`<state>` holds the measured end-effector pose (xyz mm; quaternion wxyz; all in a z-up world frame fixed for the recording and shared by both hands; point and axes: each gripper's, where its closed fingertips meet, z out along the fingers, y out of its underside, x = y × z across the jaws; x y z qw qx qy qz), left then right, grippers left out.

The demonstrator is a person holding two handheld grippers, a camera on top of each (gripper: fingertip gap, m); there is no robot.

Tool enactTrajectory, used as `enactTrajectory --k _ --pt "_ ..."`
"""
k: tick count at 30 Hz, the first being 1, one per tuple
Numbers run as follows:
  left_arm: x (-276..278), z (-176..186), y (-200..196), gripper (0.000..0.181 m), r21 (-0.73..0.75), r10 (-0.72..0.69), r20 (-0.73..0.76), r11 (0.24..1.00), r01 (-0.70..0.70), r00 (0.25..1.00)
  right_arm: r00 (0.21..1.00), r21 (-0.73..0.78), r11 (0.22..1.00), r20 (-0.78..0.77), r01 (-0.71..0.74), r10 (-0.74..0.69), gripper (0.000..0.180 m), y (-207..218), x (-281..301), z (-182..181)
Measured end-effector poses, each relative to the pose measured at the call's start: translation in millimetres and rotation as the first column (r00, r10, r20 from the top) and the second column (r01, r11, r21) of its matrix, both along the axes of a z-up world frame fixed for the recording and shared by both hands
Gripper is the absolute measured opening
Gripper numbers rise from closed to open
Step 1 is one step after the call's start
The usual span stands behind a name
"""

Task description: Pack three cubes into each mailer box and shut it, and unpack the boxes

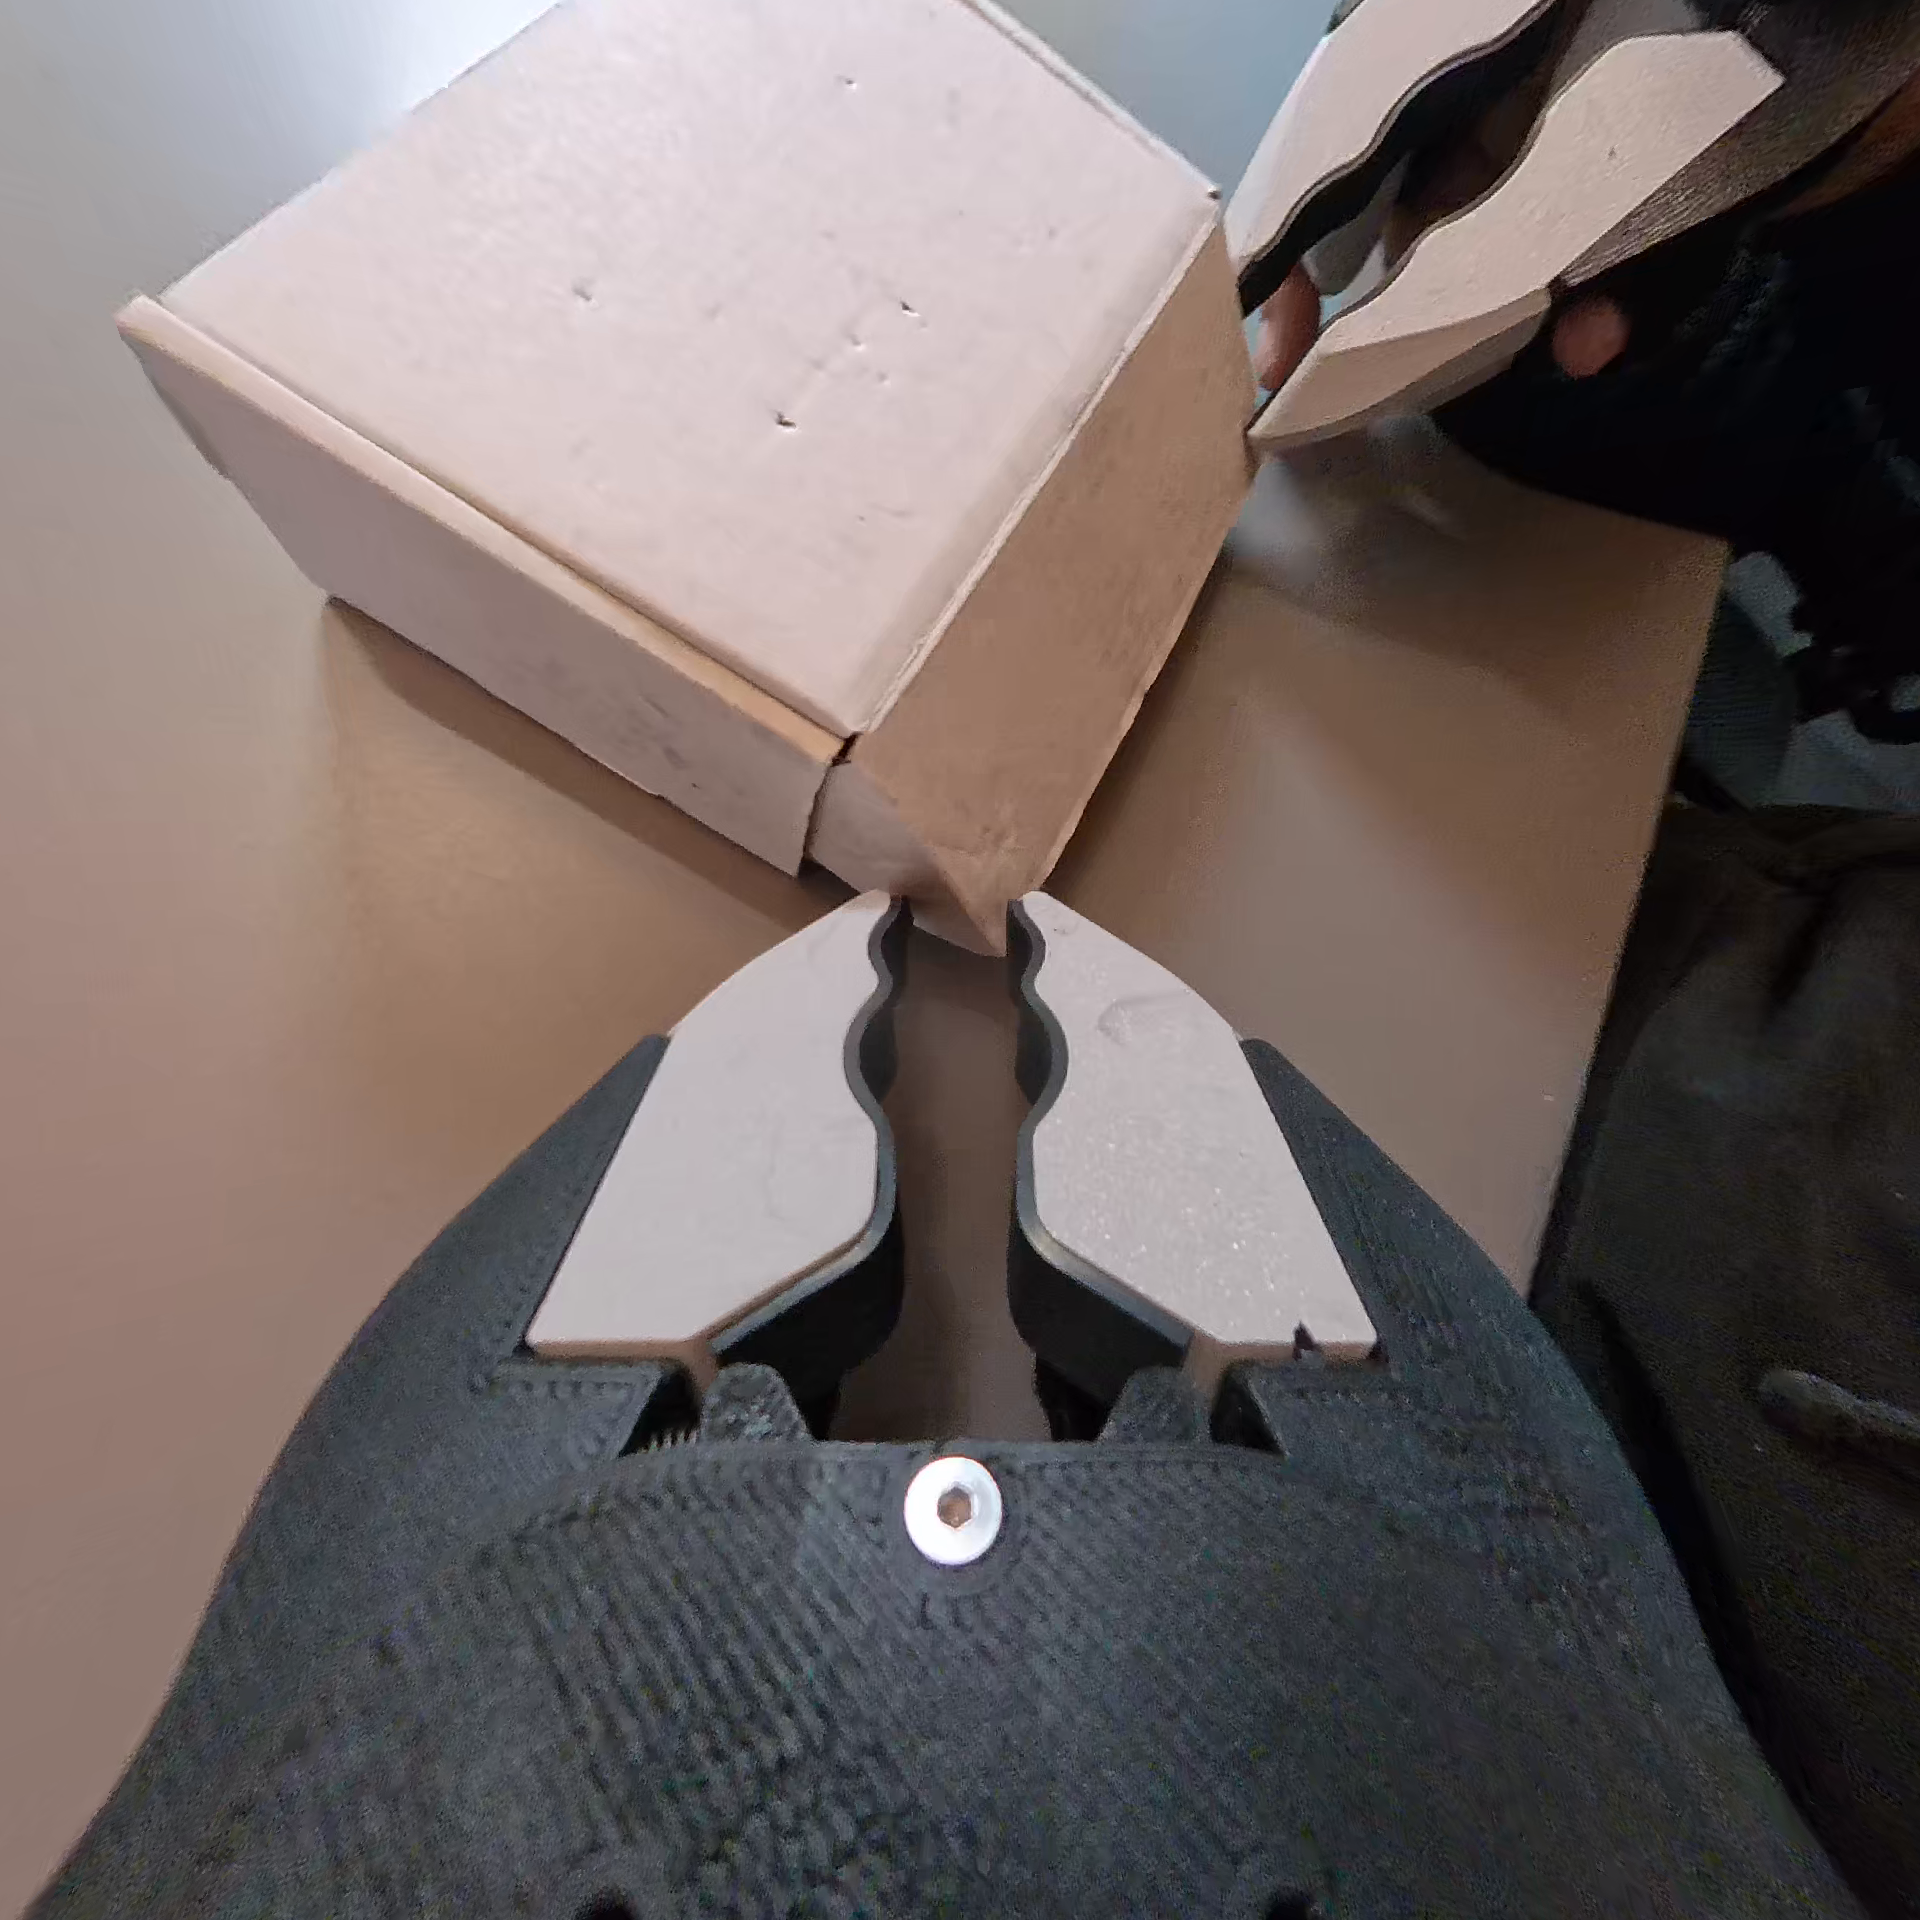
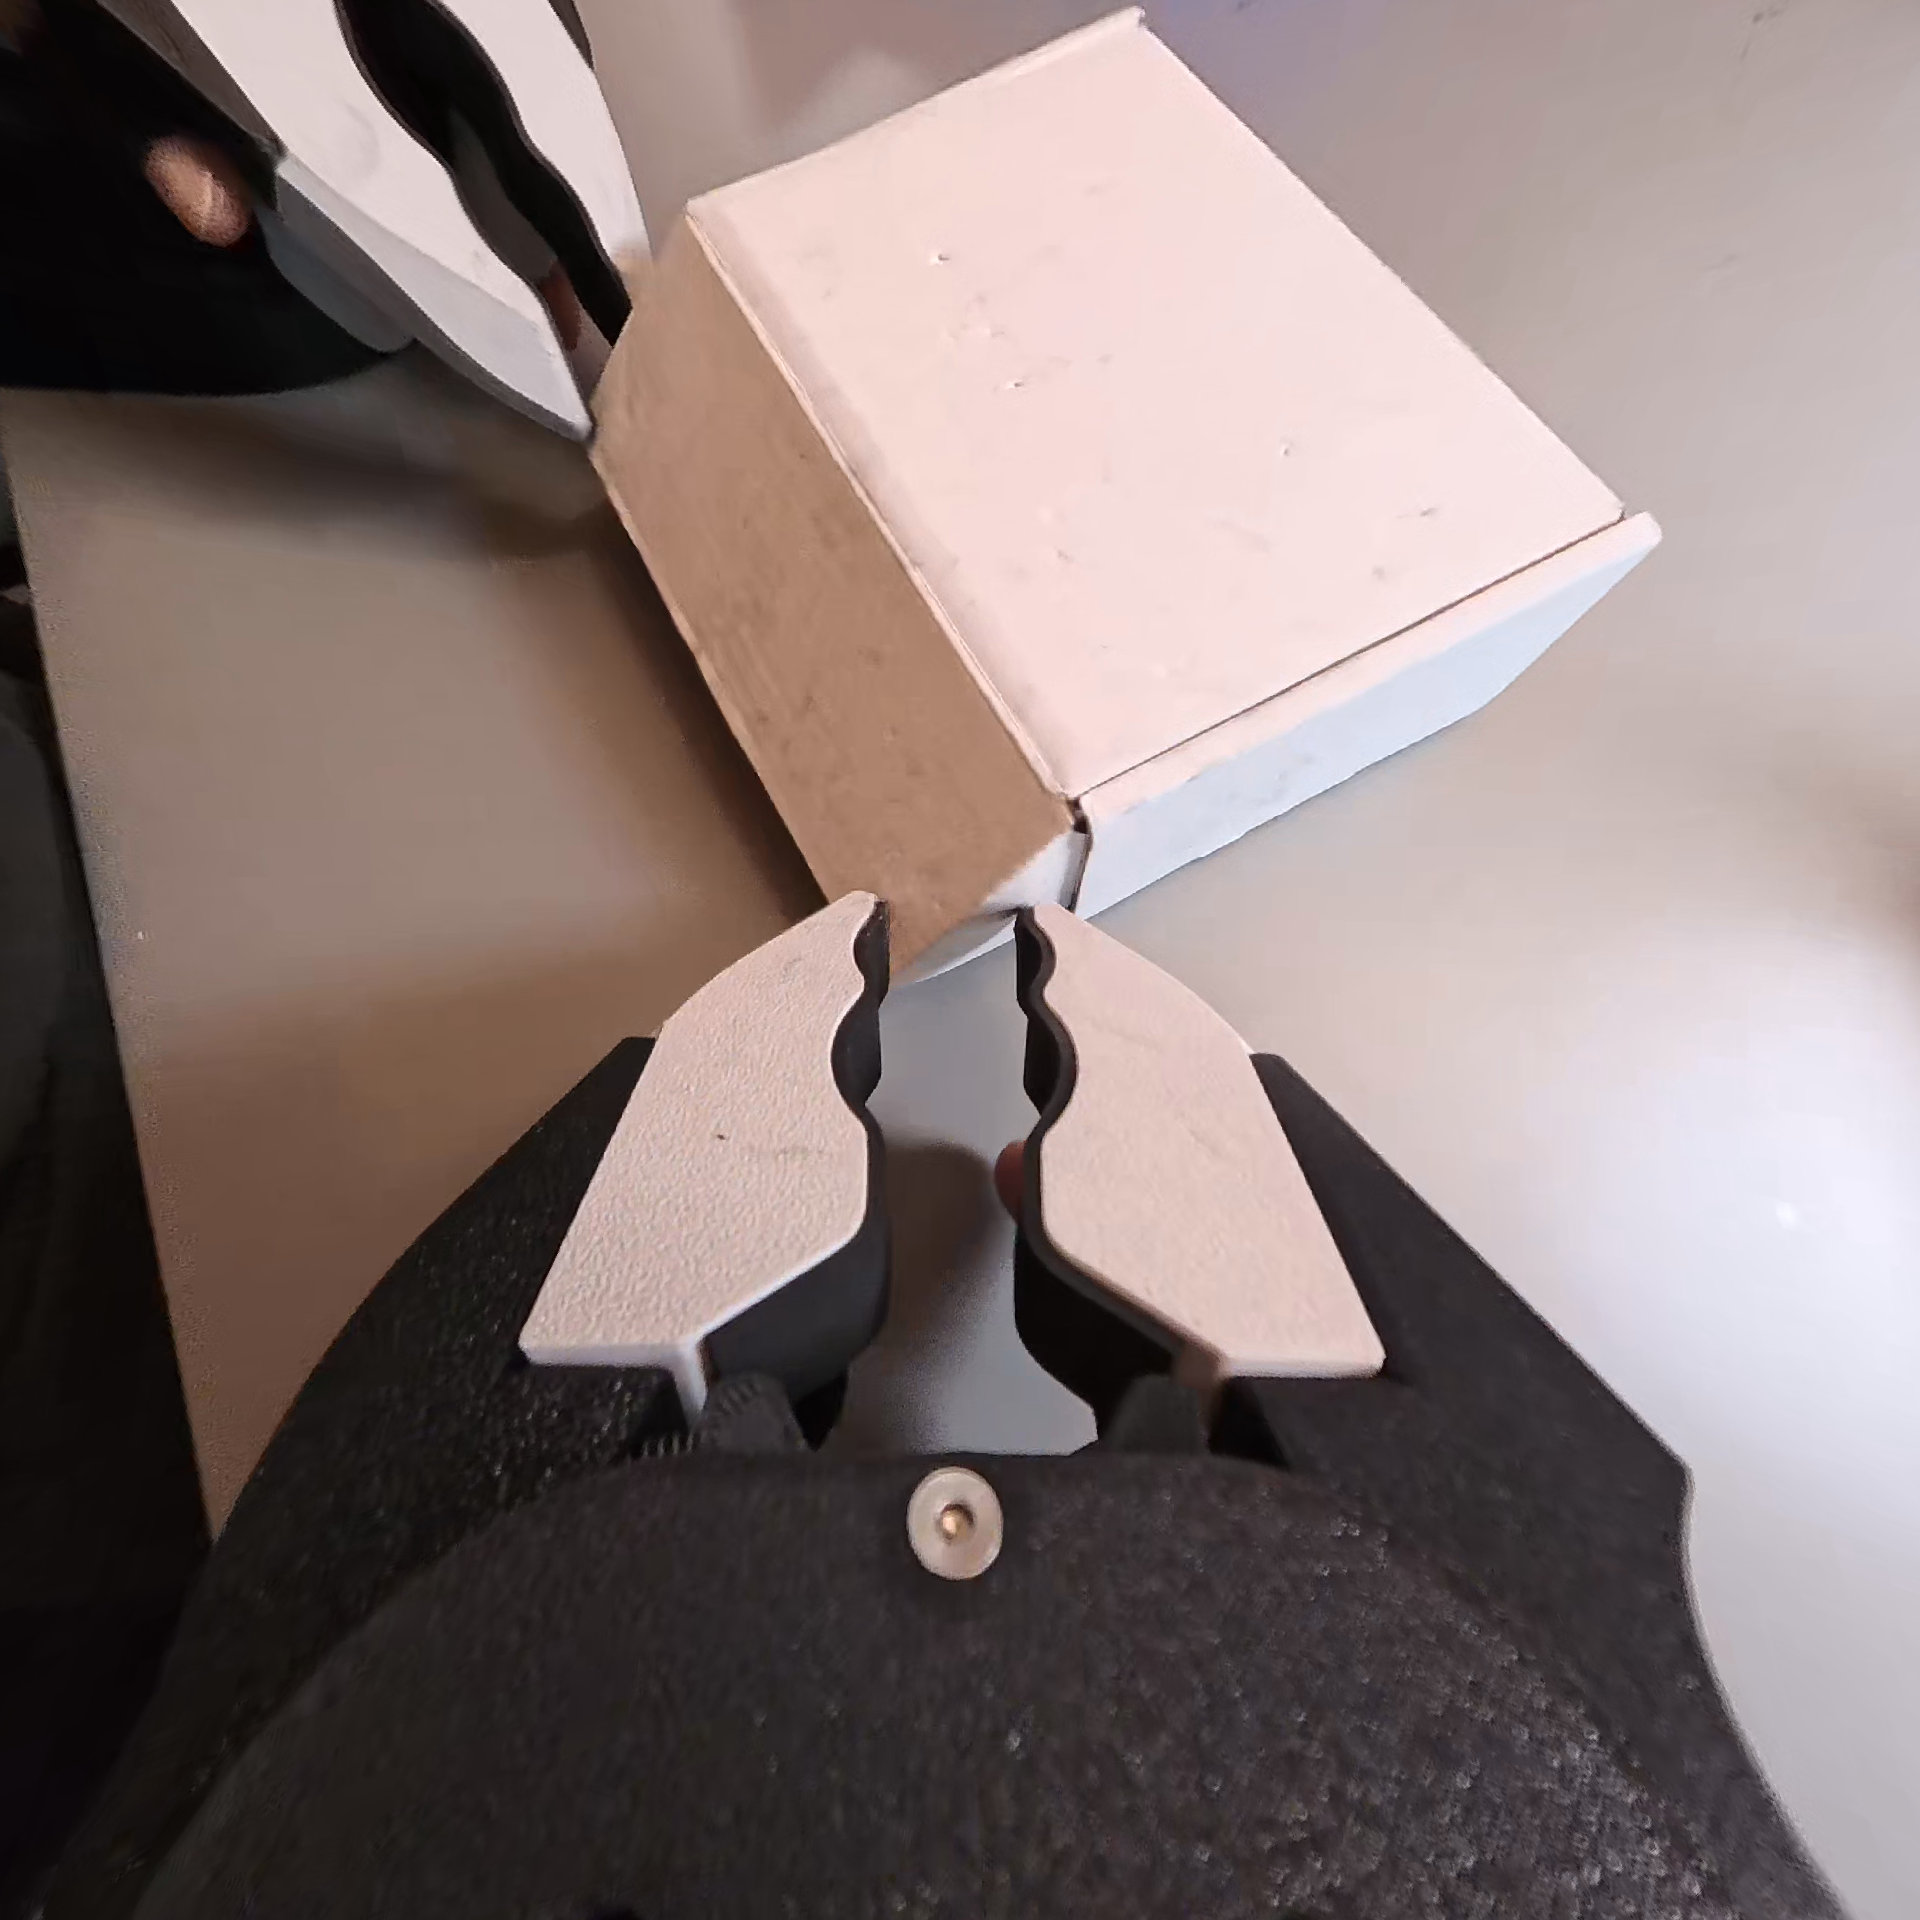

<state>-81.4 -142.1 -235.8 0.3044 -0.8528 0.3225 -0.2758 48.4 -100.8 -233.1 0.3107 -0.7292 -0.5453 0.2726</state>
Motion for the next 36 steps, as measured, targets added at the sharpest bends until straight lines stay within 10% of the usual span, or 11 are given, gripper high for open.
enactTrajectory --k 1,17,36 --pt "-1 -2 2 0.016 0.013 0.007 -0.030 1.000 -0.007 1.000 1.000 -0.002 1.000 0.009 0.001 -0.001 0.023 0 0 -1" --pt "-9 -5 38 0.071 0.183 -0.094 -0.213 0.974 0.134 0.973 0.989 0.049 0.995 0.122 -0.089 0.082 0.065 26 3 -4" --pt "-9 -17 73 0.041 0.315 -0.020 -0.298 0.942 0.117 0.954 0.986 0.280 0.954 0.156 -0.105 0.063 0.029 47 -8 -14"
